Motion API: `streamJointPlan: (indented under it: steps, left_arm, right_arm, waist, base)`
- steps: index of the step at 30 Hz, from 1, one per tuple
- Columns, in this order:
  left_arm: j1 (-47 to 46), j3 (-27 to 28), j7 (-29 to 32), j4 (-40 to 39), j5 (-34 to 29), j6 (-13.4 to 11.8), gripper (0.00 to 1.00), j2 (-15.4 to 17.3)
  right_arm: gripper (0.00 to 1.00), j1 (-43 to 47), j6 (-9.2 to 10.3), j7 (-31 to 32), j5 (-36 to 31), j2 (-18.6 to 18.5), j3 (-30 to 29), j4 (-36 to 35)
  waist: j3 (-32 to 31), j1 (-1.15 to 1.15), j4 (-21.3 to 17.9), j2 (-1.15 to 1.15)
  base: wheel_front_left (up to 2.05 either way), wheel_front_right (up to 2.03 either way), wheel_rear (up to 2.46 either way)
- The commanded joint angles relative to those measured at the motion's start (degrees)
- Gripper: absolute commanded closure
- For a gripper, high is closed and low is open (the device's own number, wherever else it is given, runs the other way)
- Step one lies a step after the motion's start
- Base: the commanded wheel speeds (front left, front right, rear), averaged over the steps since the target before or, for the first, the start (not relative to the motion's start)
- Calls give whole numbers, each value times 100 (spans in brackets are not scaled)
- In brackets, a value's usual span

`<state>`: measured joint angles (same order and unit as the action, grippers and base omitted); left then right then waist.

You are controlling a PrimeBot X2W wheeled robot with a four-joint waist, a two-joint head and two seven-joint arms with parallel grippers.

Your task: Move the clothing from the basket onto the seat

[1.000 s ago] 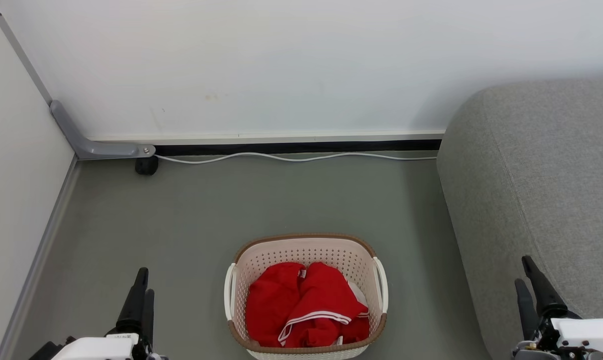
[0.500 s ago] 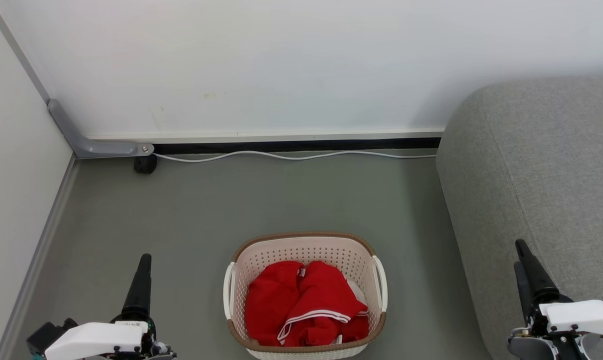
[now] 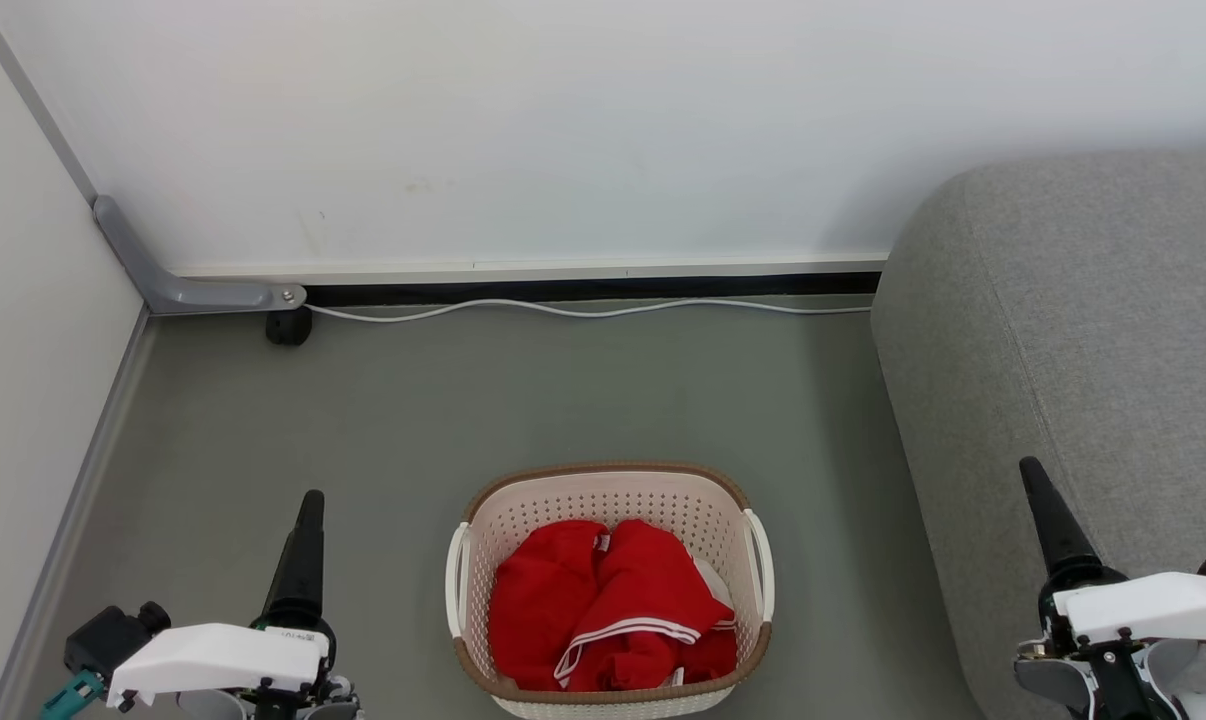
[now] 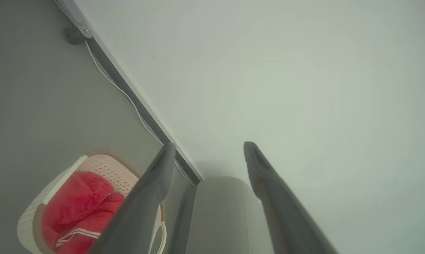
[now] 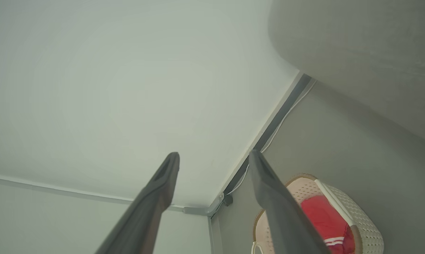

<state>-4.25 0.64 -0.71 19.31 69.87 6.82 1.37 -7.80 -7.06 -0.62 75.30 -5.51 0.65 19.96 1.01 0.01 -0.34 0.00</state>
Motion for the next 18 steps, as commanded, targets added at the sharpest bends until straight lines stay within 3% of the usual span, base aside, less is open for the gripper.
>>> streamJointPlan:
  steps: [1,18]
  left_arm:
    - [-364,19,-75,-138,-227,35,0,110]
    - [-498,-182,-362,-78,-1678,42,0,186]
  right_arm:
    - [0,-303,-25,-88,-195,-124,90,-91]
    - [0,-570,-29,-374,-1486,-322,534,127]
  waist:
    - [-1,-1,-1,0]
    - [25,-1,0,0]
  base:
    - [0,0,0]
    - [0,0,0]
